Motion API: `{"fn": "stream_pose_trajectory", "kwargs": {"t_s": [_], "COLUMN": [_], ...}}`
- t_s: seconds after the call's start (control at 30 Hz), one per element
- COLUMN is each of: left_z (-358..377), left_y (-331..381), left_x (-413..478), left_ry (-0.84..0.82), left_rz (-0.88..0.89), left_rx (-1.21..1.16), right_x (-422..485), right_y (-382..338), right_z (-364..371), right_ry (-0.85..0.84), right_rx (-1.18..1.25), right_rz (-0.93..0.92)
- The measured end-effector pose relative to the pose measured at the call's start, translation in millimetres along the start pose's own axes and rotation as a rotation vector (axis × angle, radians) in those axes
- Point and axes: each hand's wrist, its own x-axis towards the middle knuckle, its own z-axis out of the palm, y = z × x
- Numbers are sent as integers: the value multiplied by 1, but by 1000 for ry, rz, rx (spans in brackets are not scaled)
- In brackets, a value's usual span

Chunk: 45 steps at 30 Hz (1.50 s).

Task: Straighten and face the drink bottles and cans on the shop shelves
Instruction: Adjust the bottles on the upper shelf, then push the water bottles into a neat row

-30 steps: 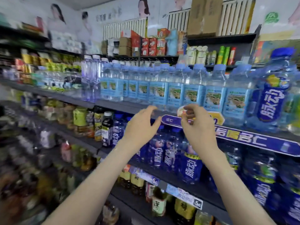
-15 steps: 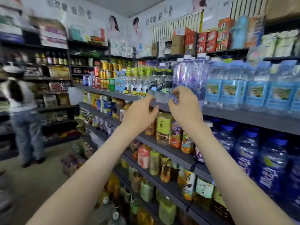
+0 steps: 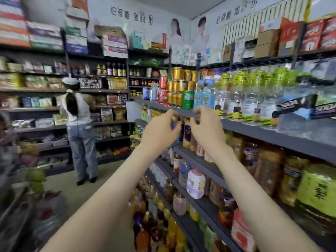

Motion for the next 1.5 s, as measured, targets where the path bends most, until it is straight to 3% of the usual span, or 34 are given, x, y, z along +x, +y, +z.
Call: {"fn": "stream_pose_trajectory", "kwargs": {"t_s": [0.3,0.53,0.73,1.23,1.5], "left_z": [-14,-5,47,202,276], "left_y": [-241,-410,-523,-719,-781], "left_x": [108,203,297,542,646], "left_ry": [69,-14,-77,-112,-143], "left_rz": [-60,-5,-10,104,288], "left_rx": [120,102,50,-97,-119], "right_x": [124,216,297,521,607], "right_y": [-64,-77,-54,44,84], "right_z": [234,388,481,708,785], "right_ry": [-36,27,74,242,397], "right_rx": [122,117,16,15,-377], "right_rz": [-87,89,232,300,559]}}
